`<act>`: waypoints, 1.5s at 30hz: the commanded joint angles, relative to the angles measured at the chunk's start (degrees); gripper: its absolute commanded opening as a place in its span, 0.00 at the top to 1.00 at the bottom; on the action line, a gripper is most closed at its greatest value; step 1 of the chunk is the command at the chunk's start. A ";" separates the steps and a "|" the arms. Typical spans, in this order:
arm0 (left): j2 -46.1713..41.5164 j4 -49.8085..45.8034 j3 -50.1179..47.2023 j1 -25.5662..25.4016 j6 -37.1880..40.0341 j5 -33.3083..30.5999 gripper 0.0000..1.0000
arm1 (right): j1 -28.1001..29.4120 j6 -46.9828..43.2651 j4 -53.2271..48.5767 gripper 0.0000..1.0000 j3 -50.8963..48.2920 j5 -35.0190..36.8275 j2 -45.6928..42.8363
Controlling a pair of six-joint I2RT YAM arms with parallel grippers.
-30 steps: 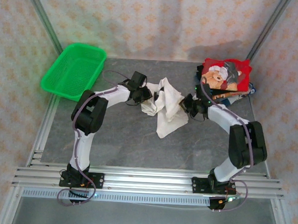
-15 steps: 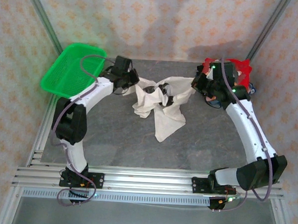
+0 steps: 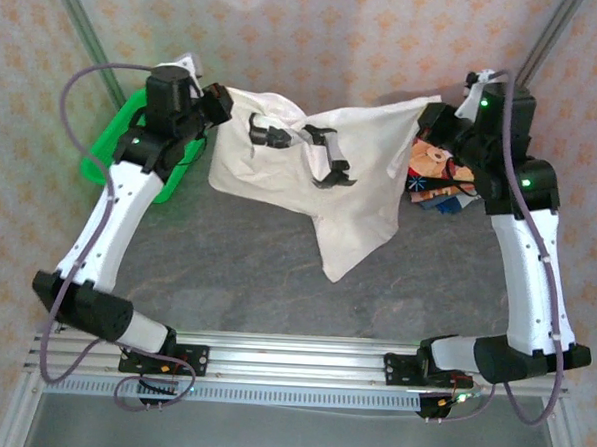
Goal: Fold and stack the t-shirts
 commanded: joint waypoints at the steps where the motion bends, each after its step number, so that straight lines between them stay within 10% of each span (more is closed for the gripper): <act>1: -4.50 -2.01 2.23 0.32 4.23 -1.64 1.00 | -0.64 -0.29 0.86 1.00 4.72 1.22 -2.56; 26: -22.27 -12.02 -3.61 0.37 7.57 -6.79 1.00 | -0.85 -1.27 -12.03 1.00 24.28 -2.01 1.69; 39: 2.93 -5.98 -11.28 0.44 9.00 -15.88 0.98 | -2.52 -11.79 -9.81 1.00 26.22 4.26 33.17; 43: 14.86 -4.66 -5.88 0.67 4.79 -17.97 0.69 | -2.82 -12.29 -7.40 0.86 39.72 6.09 48.61; 45: 17.19 -5.65 -2.41 0.73 3.18 -19.64 0.39 | -3.09 -11.54 -5.62 0.66 42.59 5.07 51.57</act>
